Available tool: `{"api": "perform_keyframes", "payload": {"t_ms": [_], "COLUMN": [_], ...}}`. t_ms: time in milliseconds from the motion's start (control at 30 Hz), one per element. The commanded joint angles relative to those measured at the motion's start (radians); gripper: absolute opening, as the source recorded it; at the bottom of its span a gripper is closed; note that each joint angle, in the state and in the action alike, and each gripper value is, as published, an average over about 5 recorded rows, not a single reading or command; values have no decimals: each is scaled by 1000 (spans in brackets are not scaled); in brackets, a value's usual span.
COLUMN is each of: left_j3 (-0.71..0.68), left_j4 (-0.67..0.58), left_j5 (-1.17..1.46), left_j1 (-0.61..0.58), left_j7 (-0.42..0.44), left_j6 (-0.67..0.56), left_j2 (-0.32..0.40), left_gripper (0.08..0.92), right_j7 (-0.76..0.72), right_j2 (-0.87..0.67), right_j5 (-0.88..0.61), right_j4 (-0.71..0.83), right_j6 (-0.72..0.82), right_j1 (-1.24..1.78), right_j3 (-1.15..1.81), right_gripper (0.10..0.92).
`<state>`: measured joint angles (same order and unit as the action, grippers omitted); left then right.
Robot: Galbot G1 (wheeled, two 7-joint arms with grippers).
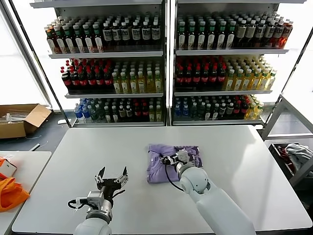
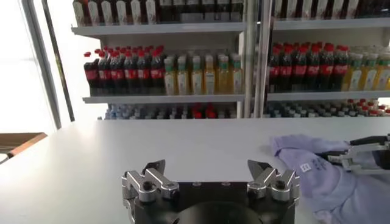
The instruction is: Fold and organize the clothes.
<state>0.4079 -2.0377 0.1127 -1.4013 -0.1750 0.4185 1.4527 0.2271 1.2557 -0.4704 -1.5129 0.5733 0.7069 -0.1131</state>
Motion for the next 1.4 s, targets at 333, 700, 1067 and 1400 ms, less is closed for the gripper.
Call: {"api": "perform_keyframes", "payload": {"t_ms": [333,700,1067,1400], "left_j3": [14,58,57,36], "left_j4": [-35,-132,-73,-43], "left_j5": [3,-1,7,-1], "left_j1": [-27,-50,-14,-15], "left_j7": [7,11,26,74], "left_j6": [-35,-168,-227,-189], "left_j2": [2,22,-11,-44], "left_gripper": [823,823,823,823], "right_j7": [1,58,48,44], "right_j2": [2,-30,-36,-46], "right_j5": [142,223,291,258], "right_j4": [-161,-515,-577,-569], "right_j6": [-68,-100,-195,-148], "right_j1": [52,380,745,707], "right_j3": [107,411,702,700], "right_gripper": [823,823,823,823]}}
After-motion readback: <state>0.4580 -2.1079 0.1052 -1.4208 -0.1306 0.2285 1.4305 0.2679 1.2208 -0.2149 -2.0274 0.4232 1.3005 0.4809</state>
